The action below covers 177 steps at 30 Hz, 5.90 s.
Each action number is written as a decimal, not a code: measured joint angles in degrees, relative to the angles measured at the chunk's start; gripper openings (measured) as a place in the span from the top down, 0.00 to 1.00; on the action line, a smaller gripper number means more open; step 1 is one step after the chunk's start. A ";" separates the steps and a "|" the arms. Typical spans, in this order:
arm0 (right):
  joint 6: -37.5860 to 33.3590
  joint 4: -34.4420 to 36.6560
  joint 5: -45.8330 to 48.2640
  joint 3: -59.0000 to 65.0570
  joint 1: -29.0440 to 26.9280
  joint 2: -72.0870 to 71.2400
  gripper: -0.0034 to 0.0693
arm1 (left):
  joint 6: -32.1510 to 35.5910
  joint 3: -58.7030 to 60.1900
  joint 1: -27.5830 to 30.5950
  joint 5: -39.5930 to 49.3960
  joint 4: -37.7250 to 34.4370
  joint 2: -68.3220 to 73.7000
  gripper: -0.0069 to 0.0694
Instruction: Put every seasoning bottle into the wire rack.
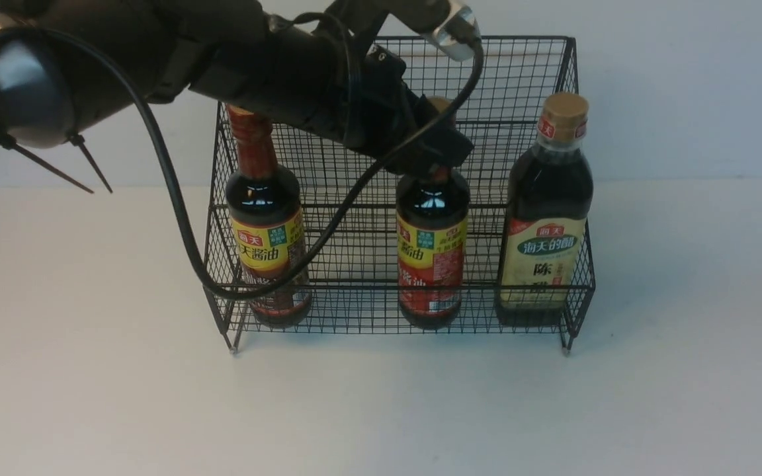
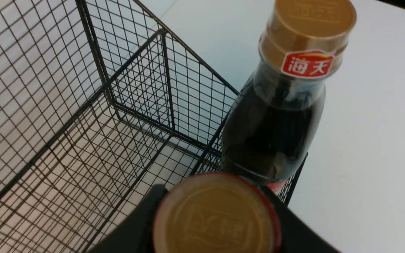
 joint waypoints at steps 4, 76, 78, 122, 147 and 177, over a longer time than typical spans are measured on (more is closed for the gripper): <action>0.00 0.00 1.10 0.00 0.00 0.00 0.95 | 0.00 -0.05 0.00 0.00 -0.17 0.04 0.56; 7.36 -9.09 -46.88 48.20 -0.21 -29.06 0.95 | -13.18 -0.05 0.04 12.52 13.56 -20.12 0.92; 7.31 -11.50 -47.36 51.50 -1.12 -29.75 0.95 | -13.18 -0.05 0.04 12.59 13.81 -20.12 0.92; 7.31 -16.19 -46.86 60.71 -13.65 -31.34 0.95 | -40.89 71.76 0.04 -28.12 28.73 -90.40 0.92; 7.31 -16.19 -46.86 60.71 -13.65 -31.34 0.95 | -57.79 89.24 20.03 -27.60 49.71 -102.35 0.92; 7.31 -16.20 -46.86 60.71 -13.65 -31.34 0.95 | -58.22 92.54 21.19 -23.29 50.75 -102.94 0.92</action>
